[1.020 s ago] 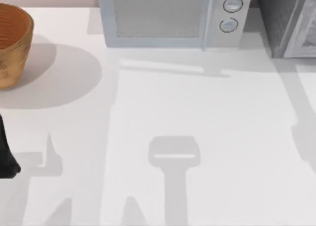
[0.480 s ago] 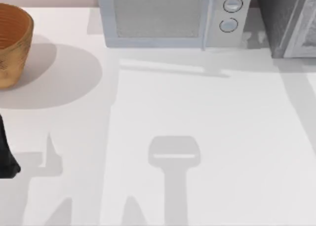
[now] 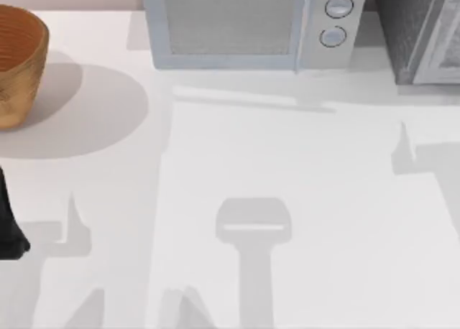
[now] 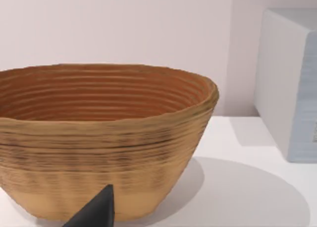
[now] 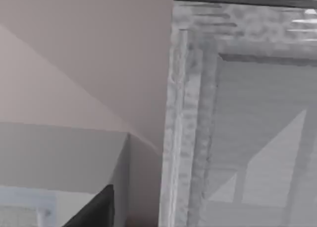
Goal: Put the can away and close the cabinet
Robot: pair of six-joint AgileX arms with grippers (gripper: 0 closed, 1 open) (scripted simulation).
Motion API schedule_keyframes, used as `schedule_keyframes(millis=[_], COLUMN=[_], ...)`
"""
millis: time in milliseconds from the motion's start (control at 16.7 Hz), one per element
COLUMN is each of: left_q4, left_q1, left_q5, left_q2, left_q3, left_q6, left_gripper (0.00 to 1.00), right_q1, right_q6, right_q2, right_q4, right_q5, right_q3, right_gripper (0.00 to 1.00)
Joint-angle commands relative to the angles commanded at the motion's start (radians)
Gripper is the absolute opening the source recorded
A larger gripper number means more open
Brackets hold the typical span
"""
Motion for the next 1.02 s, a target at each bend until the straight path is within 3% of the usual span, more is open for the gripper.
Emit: schedule_keyframes(millis=[240,480,660,1020], left_q4=[0.0,0.0,0.0,0.0], left_q1=[0.0,0.0,0.0,0.0], left_q5=[0.0,0.0,0.0,0.0], left_q2=[0.0,0.0,0.0,0.0], left_q3=[0.0,0.0,0.0,0.0], left_q6=[0.0,0.0,0.0,0.0], left_gripper=[1.0,1.0,1.0,1.0], right_q1=[-0.016,-0.027,-0.031,-0.028], right_q6=[0.013,0.031,0.041,0.042], right_q2=[-0.315,-0.538,-0.622,-0.627], right_q4=[0.084,0.139,0.159,0.16], right_q5=[-0.001,0.007,0.013,0.014], right_q3=[-0.439,-0.713,-0.813,-0.824], right_gripper=[1.0,1.0,1.0,1.0])
